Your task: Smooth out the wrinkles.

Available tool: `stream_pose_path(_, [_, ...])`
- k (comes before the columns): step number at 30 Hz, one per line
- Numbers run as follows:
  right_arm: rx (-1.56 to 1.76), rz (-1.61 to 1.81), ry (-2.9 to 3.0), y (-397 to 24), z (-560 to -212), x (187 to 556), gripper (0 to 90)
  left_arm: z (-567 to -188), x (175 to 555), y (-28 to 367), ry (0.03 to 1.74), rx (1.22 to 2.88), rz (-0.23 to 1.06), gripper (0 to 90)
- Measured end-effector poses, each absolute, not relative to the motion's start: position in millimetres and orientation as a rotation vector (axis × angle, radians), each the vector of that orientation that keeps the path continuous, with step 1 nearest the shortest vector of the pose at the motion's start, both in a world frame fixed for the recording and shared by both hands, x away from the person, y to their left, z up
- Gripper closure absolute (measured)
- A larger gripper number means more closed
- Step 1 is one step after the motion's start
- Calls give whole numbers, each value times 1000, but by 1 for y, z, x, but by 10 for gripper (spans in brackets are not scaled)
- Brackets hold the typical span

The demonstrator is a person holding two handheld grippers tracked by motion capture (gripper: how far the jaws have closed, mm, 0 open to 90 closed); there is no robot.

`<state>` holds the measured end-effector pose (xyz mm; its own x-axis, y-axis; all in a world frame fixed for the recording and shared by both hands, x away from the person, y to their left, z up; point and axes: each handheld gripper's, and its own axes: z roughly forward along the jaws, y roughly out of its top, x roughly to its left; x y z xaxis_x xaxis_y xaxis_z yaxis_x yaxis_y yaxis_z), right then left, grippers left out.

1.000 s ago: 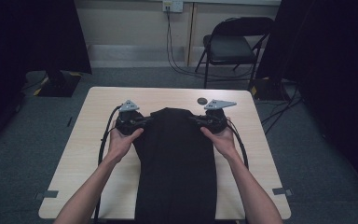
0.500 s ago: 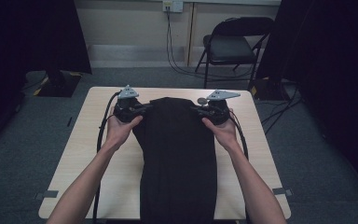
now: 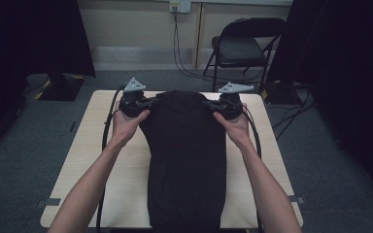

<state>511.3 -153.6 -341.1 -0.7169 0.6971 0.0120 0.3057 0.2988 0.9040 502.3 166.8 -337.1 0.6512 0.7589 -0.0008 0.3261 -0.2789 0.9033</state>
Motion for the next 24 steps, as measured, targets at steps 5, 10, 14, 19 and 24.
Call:
stream_pose_path(5, [893, 1374, 2180, -152, -335, 515, 853, -336, 506, 168, 866, 1850, 548, 864])
stream_pose_path(10, [892, 1351, 2163, -149, -326, 521, 853, -328, 511, 169, 876, 1825, 583, 864])
stream_pose_path(14, [883, 1345, 2148, -145, -311, 527, 853, -315, 515, 170, 875, 1794, 600, 864])
stream_pose_path(19, [882, 1347, 2148, -144, -311, 528, 853, -322, 511, 172, 868, 1803, 602, 864])
stream_pose_path(24, [879, 1362, 2177, -147, -328, 522, 852, -341, 500, 172, 847, 1837, 572, 863])
